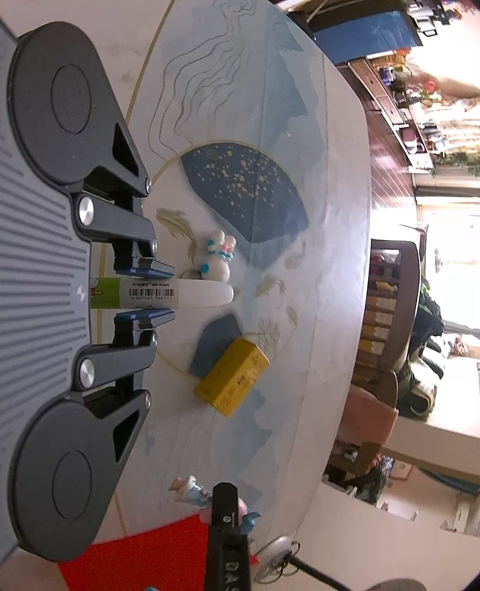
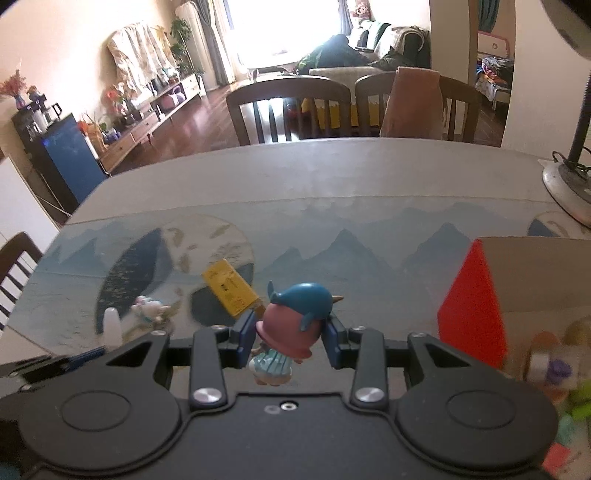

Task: Organize rigid objects
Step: 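Carry the pink figurine and white glue stick over the cardboard box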

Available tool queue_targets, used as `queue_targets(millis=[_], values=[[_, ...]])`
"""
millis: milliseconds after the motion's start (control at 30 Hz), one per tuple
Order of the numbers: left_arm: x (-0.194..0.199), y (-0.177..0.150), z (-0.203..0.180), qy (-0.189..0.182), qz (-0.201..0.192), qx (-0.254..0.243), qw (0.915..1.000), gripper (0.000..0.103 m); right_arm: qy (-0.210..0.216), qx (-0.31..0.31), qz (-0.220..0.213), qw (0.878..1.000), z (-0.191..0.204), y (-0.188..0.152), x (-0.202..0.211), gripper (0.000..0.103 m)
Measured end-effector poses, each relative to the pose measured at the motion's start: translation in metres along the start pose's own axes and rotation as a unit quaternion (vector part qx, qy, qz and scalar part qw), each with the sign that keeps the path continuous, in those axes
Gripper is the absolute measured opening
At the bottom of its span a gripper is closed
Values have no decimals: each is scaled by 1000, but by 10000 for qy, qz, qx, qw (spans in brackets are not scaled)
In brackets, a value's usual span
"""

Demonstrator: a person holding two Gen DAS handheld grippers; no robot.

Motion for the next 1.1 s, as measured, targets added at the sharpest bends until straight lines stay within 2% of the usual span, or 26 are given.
queue_targets(millis=[167,400,833,1100], values=[[19,11,-13,-274,-95,-198,9994,17,79,-61,-81,9999,-3,4,33,37],[47,27,-41,-787,-261,-467,9955,17,66,-310,-431,9986,-25,8,78,37],[72,49,-127,-1540,-403,-1231,9796,17,-451,-761,-830,9926,-99,-2,126,37],[73,54,-186,-1892,-359,-1619,9678,17,-851,-1003,-845,9877,-155,-18,140,37]])
Point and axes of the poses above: each gripper's, at about its wrist camera, not at the fingertips, and x roughly against the way its jaws point, z to its left, y to its top, the point moved 4 cm from there along -x, roughly the way its jaws point, and after that the axes turned 4 degrees about -z, right-handed, at the moved point
